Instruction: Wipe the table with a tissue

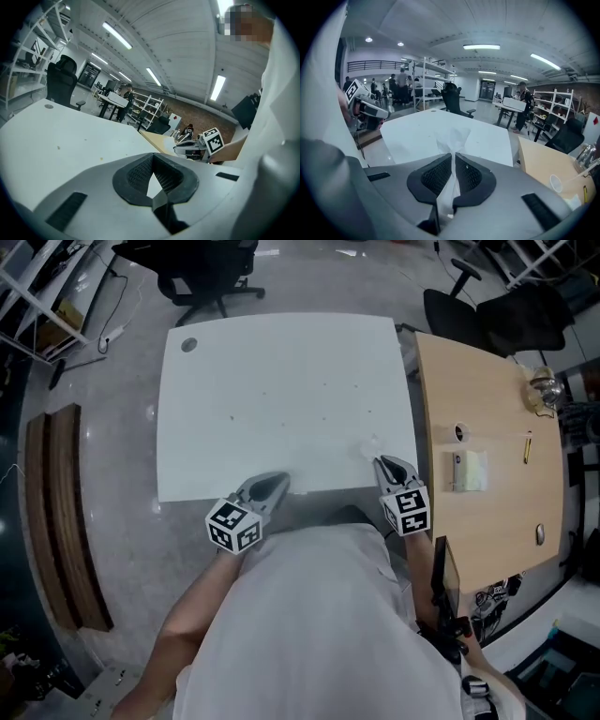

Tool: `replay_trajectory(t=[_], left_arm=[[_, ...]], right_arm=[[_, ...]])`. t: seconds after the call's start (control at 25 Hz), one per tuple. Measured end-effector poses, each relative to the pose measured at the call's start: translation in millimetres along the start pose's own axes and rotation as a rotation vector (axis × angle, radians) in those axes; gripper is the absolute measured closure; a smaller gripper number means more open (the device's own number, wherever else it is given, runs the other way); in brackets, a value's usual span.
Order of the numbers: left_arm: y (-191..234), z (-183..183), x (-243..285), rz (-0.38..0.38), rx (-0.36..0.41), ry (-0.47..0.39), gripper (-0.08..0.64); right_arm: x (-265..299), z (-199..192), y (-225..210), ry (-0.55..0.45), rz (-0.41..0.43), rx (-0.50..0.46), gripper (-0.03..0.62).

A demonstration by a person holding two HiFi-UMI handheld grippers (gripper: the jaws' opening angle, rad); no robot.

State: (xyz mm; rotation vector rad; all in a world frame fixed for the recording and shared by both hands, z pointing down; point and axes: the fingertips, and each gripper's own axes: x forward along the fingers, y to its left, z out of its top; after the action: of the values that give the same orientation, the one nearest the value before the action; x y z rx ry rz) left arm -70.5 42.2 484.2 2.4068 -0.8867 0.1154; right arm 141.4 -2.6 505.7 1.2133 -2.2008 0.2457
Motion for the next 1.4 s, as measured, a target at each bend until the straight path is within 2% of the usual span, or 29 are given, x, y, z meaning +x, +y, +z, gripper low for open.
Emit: replay_trajectory(t=[0.16, 0.48, 0.68, 0.88, 1.04, 1.24, 1.4], left_arm=[[-0.2, 1.3, 6.4, -0.006, -0.007, 0.001, 0.554], [-5.4, 5.6, 35.5, -0.008, -0.008, 0.033, 0.554], [-3.9, 21.7, 59.5, 0.005, -0.022, 0.034, 0.554], [-2.8, 29.6, 79.6, -0.032, 0.018, 0.097, 0.554], [-0.8, 40.1, 105.4, -0.023, 0.056, 0.111, 0.554], [-19.4, 41.7, 142.2, -0.038, 0.060, 0.126, 0.554], [-18.0, 43.1, 151.1, -0.009, 0.067, 0.143, 0.554]], right_arm=[[1.7, 3.3, -9.5, 0.008, -0.008, -0.023, 0.560], [20.6, -9.8, -51.7, 0.030, -0.020, 0.065, 0.560], [38.2, -21.7, -80.1, 0.063, -0.012, 0.129, 0.560], [54.8, -27.5, -93.8, 0.100, -0.023, 0.179, 0.560], [77.0, -27.8, -101.5, 0.096, 0.018, 0.190, 0.560], [78.5, -39.7, -120.0, 0.116, 0.069, 0.175, 0.560], [90.8, -37.5, -127.6, 0.098, 0.093, 0.176, 0.560]])
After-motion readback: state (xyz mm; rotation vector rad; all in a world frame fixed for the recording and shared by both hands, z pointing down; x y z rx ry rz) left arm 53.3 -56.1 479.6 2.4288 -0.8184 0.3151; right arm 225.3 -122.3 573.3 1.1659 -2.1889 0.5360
